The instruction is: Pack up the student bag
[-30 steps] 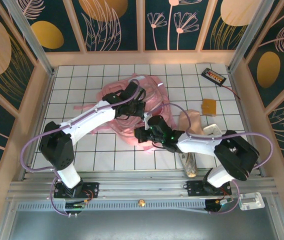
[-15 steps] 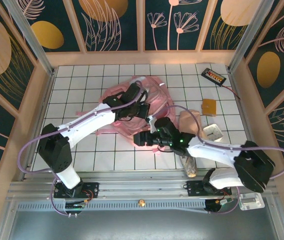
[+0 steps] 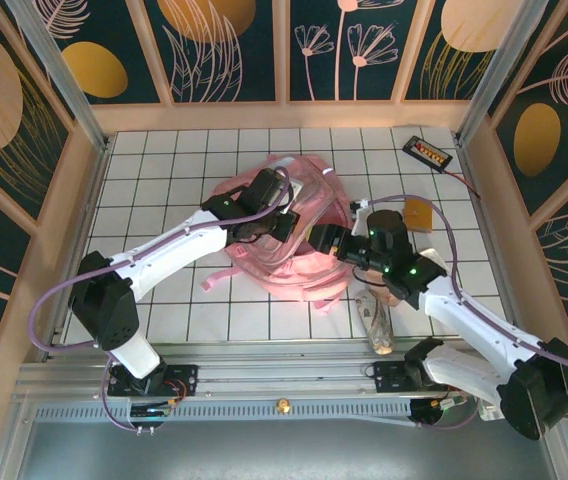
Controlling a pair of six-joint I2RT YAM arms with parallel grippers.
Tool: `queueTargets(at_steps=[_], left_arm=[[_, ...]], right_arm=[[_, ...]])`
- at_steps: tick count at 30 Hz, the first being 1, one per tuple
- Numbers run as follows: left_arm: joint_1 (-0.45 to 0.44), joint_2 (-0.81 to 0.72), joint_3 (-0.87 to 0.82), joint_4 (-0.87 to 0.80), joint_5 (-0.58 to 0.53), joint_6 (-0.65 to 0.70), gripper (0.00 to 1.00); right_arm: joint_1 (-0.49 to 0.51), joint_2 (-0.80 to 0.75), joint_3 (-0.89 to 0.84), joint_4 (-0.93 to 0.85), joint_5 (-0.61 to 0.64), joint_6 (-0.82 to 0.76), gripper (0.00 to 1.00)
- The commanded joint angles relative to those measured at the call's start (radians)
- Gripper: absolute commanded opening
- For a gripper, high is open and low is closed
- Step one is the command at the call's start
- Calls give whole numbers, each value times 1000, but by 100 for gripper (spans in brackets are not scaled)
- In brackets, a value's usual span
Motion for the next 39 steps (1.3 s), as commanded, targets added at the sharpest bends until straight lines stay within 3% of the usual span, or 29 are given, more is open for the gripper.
queueTargets(at_steps=[1,6,13,16,22,23,24,25,26,32,35,39], left_arm=[[13,-46,3,56,-50,84,0],[13,-62,-27,76,-11,95,0],[12,-48,-53,92,35,98,0],[12,-49,-51,100,25,104,0],[13,-66,-44,100,14,113,0],[13,-78,-51,102,15,105,10],[13,-90,-64,104,15,91,30],[13,-115,-82,110,10,68,87],[12,-143,-108,122,14,48,99],[13,-459,-427,346,30,-162,99],[13,-531,-539,364,66,-282,99],[12,-512,-624,382,196,-407,81]], right_arm=[[-52,37,28,8,-54,38,75],[-141,124,73,124,-131,80,73],[-144,270,173,182,-186,94,72],[-144,316,178,211,-192,111,62],[-140,386,160,318,-209,169,21],[-140,395,160,332,-210,176,12],[-136,401,161,348,-208,185,6],[-134,406,165,368,-203,195,0],[-130,410,174,376,-196,200,0],[-98,433,281,364,-146,199,0],[-76,446,320,351,-121,195,0],[-56,474,366,326,-112,180,0]])
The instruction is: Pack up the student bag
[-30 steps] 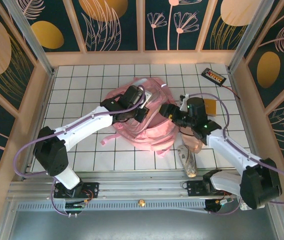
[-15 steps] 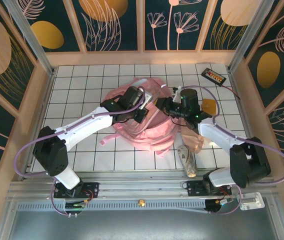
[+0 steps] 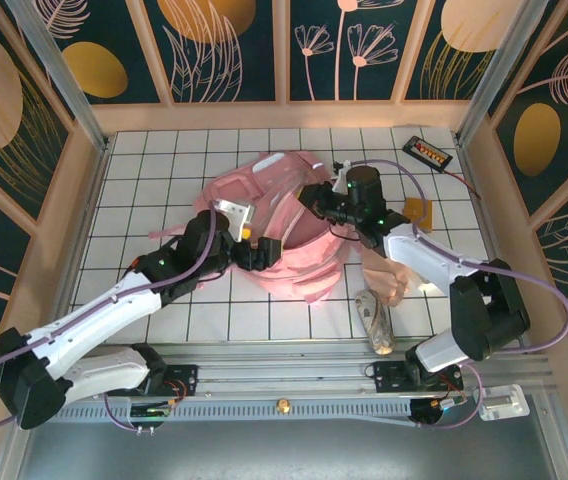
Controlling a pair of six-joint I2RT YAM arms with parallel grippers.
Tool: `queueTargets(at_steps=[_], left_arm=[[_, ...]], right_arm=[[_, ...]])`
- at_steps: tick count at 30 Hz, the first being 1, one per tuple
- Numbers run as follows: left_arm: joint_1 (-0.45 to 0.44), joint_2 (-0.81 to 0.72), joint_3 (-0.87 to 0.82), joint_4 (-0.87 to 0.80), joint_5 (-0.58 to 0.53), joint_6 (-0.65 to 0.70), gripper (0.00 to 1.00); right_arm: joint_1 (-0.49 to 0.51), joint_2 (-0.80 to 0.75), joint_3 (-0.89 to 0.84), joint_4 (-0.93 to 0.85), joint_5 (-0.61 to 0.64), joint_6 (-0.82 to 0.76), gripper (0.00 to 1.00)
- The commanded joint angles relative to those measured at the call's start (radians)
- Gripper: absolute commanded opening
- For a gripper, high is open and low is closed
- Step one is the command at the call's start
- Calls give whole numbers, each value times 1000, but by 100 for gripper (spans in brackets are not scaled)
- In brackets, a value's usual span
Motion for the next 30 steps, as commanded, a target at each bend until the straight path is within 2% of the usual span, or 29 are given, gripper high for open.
queueTargets(at_steps=[1,5,15,30], left_arm=[[5,41,-80,67,129,-175,78],[5,67,-140,148,221,-252,68],[14,150,-114,116,165,-232,66],[69,247,-50,183,201,-204,60]], right_arm=[[22,9,80,72,17,-16,0],[26,13,80,74,18,-14,0],[27,-12,65,66,19,-15,0],[27,2,56,88,4,1,0]])
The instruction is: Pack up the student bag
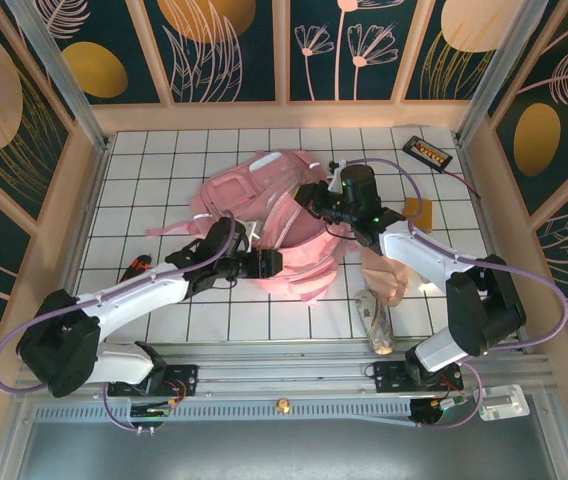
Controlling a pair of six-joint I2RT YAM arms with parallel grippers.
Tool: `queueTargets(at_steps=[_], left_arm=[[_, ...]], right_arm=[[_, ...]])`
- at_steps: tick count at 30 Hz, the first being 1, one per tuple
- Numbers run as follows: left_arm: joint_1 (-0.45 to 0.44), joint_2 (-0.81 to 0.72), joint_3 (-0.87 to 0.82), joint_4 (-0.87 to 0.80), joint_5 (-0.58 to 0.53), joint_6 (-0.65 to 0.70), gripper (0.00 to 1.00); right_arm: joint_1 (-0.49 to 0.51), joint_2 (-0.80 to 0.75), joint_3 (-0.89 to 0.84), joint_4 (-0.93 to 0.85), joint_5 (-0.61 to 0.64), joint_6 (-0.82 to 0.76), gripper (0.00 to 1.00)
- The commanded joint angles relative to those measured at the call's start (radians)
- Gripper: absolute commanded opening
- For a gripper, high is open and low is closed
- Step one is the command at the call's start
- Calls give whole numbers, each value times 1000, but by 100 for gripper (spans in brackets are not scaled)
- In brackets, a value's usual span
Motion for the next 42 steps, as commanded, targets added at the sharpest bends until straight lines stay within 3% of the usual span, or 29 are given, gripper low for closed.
queueTargets(at_steps=[1,9,19,25,32,42], left_arm=[[12,39,49,63,15,18,60],[12,85,67,106,28,16,59],[12,77,36,294,132,-87,54],[11,70,28,276,113,-84,51],[12,96,54,155,17,-22,50],[11,143,67,163,29,-16,29]], right_arm=[[11,-21,35,103,-18,2,0],[11,-19,40,100,-17,3,0],[11,-2,40,116,-21,12,0],[11,5,42,124,-26,19,0],[11,-1,48,114,-26,13,0],[11,3,51,110,-21,14,0]])
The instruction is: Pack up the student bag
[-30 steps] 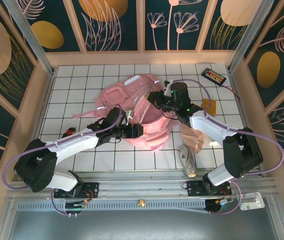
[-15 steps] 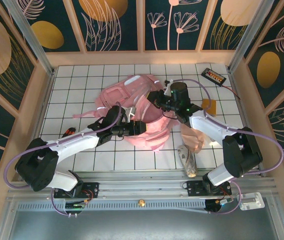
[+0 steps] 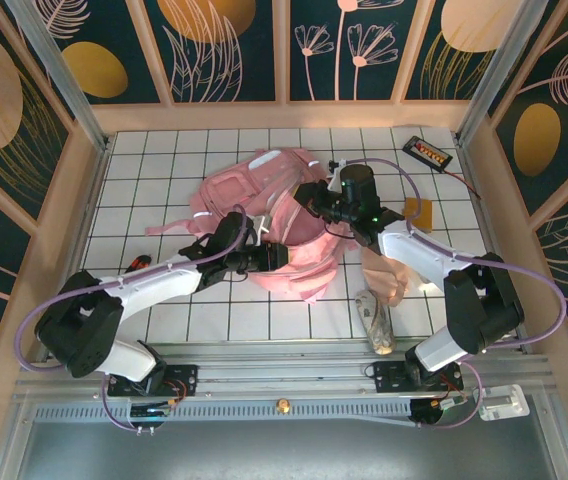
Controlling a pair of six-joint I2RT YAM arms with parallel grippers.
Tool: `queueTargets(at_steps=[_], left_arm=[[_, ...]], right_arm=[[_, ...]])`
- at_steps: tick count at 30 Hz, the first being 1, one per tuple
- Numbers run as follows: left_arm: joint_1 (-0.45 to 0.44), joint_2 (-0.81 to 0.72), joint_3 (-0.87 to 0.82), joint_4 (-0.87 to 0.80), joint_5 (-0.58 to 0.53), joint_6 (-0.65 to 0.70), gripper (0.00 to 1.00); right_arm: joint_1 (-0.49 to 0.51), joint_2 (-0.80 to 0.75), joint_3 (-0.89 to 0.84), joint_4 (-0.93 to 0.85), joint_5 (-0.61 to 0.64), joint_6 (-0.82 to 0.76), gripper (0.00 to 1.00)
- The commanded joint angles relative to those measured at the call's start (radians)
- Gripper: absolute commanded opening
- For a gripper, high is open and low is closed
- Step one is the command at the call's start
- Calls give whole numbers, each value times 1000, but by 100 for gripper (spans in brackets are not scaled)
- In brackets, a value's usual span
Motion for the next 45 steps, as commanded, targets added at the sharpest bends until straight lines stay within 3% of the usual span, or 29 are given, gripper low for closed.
queueTargets(at_steps=[1,9,14,19,25,32,37,45], left_arm=[[7,19,38,4,-35,30,26],[8,27,30,-2,-33,31,0],[14,5,28,-35,-30,50,0],[21,-67,23,-194,-101,130,0],[51,-168,-23,-431,-261,220,0],[82,-202,-36,-589,-448,261,0],[108,-178,-32,-601,-505,253,0],[237,-88,-8,-557,-591,305,0]], right_arm=[[10,-10,52,84,-25,-4,0],[10,-10,49,83,-20,-5,0],[10,-15,51,68,-10,-18,0],[-2,-35,54,40,0,-44,0],[-25,-60,53,8,6,-75,0],[-37,-77,46,-9,2,-100,0],[-53,-102,45,-27,-5,-117,0],[-78,-118,63,-55,-72,-150,0]])
